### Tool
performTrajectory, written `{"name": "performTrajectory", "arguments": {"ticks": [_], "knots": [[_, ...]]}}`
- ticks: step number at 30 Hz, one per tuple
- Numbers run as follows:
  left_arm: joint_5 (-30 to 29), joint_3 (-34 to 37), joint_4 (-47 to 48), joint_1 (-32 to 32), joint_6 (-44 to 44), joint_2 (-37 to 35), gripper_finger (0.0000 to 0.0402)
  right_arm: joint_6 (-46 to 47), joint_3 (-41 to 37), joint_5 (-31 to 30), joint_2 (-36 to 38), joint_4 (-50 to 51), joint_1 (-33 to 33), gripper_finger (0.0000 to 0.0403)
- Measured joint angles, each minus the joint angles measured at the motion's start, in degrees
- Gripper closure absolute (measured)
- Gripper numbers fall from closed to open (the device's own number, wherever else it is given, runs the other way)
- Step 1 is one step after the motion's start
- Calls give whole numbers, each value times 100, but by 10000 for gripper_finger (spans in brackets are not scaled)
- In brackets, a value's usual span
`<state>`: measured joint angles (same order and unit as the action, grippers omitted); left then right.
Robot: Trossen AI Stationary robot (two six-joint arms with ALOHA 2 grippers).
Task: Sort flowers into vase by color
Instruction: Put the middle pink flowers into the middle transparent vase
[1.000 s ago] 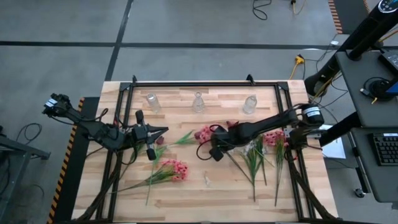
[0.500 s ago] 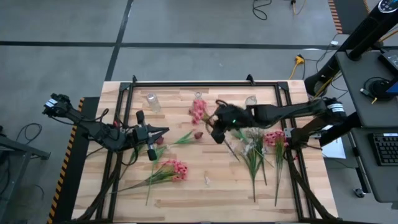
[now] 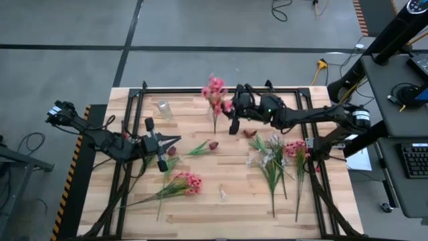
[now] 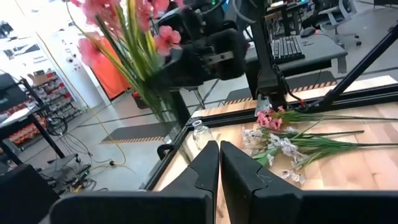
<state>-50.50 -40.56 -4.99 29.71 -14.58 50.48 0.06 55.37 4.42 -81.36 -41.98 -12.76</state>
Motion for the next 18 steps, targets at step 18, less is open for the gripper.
{"name": "performTrajectory", "arguments": {"ticks": [18], "knots": [[1502, 9, 1383, -59, -121, -34, 402, 429, 1041, 55, -381, -132, -1296, 390]]}}
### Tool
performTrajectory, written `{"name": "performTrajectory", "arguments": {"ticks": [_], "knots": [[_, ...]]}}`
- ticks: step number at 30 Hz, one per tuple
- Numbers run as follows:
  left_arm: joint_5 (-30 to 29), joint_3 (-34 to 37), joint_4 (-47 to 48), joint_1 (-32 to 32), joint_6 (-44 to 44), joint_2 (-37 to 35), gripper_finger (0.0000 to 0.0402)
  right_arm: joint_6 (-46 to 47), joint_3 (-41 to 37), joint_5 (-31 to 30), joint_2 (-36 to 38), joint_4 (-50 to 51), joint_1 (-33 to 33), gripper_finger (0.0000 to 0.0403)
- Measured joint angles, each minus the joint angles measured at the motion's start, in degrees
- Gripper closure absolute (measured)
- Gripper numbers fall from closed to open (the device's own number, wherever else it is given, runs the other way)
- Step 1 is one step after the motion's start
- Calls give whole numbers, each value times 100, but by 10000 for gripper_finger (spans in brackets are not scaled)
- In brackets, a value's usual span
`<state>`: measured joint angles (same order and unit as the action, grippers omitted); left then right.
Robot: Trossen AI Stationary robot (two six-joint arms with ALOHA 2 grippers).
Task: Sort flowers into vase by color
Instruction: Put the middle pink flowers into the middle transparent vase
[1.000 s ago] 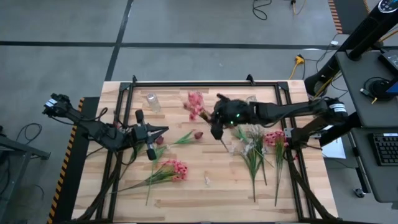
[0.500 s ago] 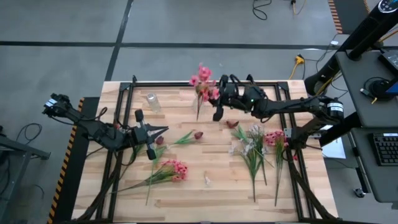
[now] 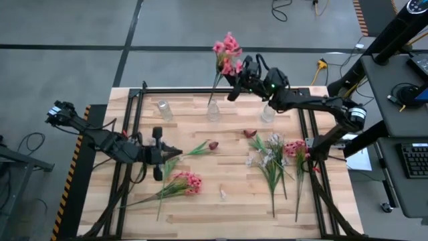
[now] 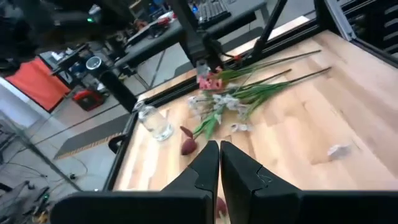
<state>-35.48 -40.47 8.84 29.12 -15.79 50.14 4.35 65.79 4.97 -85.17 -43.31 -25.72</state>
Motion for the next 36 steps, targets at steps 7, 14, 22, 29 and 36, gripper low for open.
{"name": "performTrajectory", "arguments": {"ticks": [7, 14, 22, 29, 36], "knots": [[-4, 0, 0, -9, 85, -40, 402, -307, 416, -5, -229, 675, -59, 390], [-329, 0, 2, -9, 87, -40, 402, -422, 539, -41, -226, 830, -85, 390], [-361, 0, 2, -9, 87, -40, 402, -501, 528, -50, -292, 964, -144, 390], [-362, 0, 2, -17, 88, -40, 402, -578, 523, -53, -431, 990, -146, 390], [-448, 0, 2, -37, 112, -40, 402, -587, 517, -21, -473, 1014, -146, 390]]}}
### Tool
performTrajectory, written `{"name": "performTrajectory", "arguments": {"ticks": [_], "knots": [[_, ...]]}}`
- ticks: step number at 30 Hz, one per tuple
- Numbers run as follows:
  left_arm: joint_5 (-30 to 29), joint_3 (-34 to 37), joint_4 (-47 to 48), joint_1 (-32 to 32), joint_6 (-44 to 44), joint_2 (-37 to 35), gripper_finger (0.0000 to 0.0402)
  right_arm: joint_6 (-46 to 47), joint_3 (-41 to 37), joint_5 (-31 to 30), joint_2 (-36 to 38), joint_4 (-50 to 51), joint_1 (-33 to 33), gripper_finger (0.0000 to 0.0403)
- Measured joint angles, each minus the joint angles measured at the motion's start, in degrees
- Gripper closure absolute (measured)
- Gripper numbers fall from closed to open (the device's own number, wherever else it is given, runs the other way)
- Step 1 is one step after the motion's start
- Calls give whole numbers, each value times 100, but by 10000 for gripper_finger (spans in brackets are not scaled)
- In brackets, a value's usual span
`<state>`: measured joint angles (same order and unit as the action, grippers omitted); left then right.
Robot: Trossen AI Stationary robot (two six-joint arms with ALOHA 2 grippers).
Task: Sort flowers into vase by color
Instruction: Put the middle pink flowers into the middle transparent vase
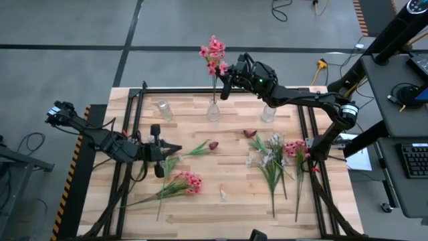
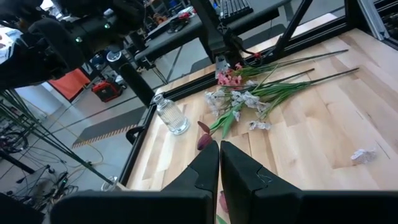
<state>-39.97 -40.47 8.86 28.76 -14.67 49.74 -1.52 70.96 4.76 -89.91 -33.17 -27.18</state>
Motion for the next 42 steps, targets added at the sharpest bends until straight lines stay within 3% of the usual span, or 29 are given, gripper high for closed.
{"name": "performTrajectory", "arguments": {"ticks": [8, 19, 34, 42], "knots": [[-2, 0, 20, 0, 19, 0, 402, 1, 0, 27, 0, 212, 2, 382], [-4, 0, 20, 0, 21, 0, 402, 246, 5, -23, 28, 828, 2, 270], [-4, 0, 17, 0, 66, 0, 402, 301, 848, -27, 55, 3544, 2, 155], [-4, 0, 17, 0, 117, 0, 402, 510, 1407, -34, 55, 5001, 2, 136]]}}
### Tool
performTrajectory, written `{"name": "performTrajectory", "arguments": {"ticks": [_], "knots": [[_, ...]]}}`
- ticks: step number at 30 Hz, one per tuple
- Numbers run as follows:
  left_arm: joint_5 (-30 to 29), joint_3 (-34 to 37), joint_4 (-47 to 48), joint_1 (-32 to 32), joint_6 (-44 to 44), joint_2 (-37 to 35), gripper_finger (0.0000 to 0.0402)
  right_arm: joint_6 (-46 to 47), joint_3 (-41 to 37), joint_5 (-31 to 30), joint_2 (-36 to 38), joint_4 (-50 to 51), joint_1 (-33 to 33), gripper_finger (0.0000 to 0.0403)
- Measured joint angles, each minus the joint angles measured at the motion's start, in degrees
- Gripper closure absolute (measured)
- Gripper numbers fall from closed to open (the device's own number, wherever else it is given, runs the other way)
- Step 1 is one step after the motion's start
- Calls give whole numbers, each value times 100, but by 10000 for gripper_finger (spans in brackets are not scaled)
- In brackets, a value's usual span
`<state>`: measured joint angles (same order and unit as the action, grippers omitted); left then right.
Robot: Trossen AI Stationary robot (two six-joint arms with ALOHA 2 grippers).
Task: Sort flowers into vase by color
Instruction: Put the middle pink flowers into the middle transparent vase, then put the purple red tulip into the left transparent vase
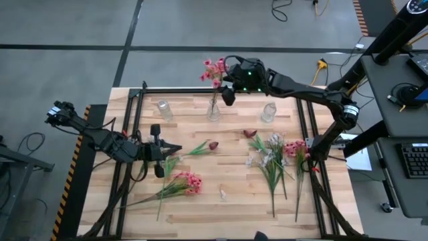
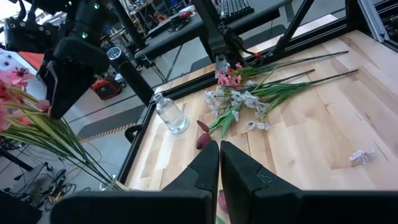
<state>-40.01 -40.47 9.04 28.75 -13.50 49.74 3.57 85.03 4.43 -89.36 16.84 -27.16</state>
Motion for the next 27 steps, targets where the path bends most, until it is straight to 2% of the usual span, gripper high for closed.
{"name": "performTrajectory", "arguments": {"ticks": [5, 9, 15, 20, 23, 27], "knots": [[-2, 0, 0, 0, 109, 0, 402, 134, 308, -24, 0, 783, 0, 135], [-2, 0, 0, 0, 335, 0, 402, 260, 541, -262, 0, 1547, 0, 135], [4, 0, 199, -4, 1066, 19, 402, 522, 799, -614, 55, 2882, 2, 136], [217, 0, 882, -9, 2301, 153, 402, 743, 767, -615, 242, 3596, 54, 136], [374, 0, 1389, -9, 3460, 270, 402, 866, 766, -680, 351, 3933, 163, 138], [761, 0, 2000, -9, 4949, 501, 402, 999, 764, -1115, 475, 4311, 420, 146]]}}
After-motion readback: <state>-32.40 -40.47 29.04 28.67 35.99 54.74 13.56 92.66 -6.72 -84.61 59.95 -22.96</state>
